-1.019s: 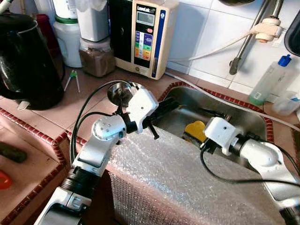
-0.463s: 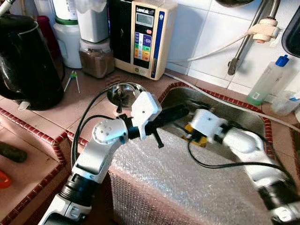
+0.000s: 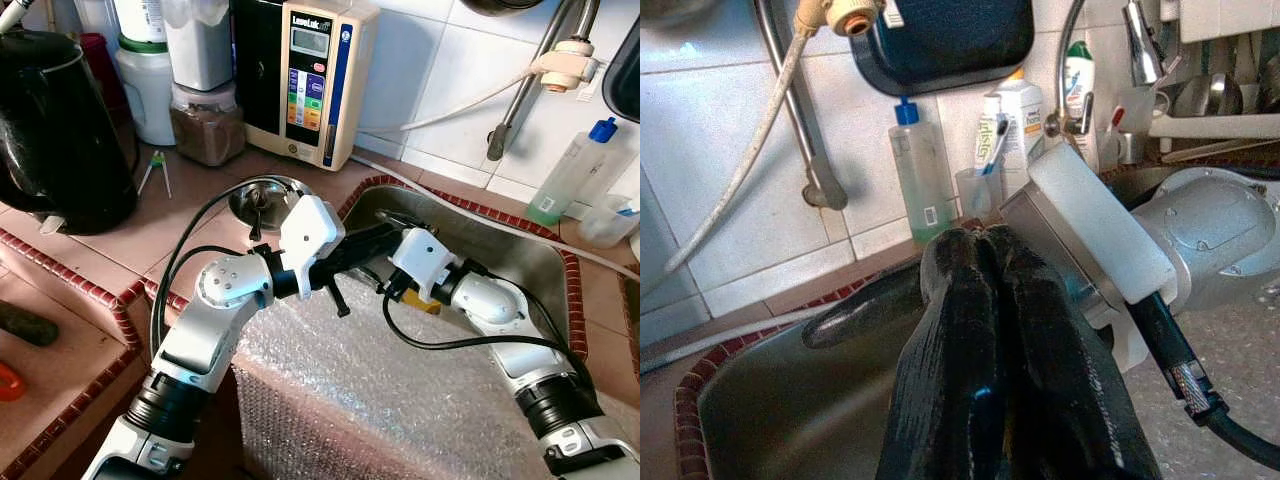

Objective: Kitchen organization

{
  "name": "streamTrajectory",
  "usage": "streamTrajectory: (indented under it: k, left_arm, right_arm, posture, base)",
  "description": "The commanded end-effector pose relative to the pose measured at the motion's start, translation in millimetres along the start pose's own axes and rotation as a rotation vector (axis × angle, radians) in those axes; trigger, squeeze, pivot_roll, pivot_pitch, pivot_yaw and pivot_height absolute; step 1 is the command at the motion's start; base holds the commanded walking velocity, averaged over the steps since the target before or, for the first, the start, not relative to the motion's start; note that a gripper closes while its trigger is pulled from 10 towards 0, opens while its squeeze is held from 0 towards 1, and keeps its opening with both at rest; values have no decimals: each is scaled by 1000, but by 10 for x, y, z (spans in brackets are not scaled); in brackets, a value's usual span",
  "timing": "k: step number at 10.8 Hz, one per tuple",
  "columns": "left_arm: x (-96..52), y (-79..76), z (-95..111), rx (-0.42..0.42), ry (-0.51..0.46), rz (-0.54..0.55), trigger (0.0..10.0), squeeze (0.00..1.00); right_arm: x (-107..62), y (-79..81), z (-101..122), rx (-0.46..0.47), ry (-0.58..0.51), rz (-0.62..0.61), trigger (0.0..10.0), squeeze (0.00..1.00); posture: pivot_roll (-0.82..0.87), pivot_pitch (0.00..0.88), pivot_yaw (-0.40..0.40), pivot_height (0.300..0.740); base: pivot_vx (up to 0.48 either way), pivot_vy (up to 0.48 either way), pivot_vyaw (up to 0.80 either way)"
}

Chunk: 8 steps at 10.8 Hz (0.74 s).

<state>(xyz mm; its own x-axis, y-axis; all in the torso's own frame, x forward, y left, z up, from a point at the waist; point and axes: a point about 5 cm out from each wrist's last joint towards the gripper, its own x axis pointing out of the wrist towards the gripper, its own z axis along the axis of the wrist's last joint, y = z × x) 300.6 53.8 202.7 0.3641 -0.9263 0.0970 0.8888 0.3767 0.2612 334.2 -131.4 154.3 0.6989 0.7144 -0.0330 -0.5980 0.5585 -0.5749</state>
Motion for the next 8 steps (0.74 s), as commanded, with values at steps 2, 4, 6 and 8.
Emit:
streamTrajectory:
  k: [2, 4, 6, 8]
  left_arm:
    - [55, -69, 49, 12, -19, -45, 0, 0]
    - [65, -78, 52, 9, -21, -46, 0, 0]
    - [65, -75, 49, 11, -19, -47, 0, 0]
    - [69, -80, 39, 15, -15, -49, 0, 0]
  right_arm:
    - [3, -44, -28, 28, -1, 1, 0, 655]
    - [39, 57, -24, 57, -7, 51, 0, 647]
    - [59, 152, -28, 67, -10, 98, 0, 643]
    - [50, 159, -34, 33, 4, 105, 10000, 0]
  posture:
    - [115, 0, -81, 740]
    - [114, 0, -81, 740]
    - [115, 0, -81, 740]
    - [115, 0, -81, 740]
  base:
    - [0, 0, 0]
    - [0, 0, 0]
    - [0, 0, 0]
    - [0, 0, 0]
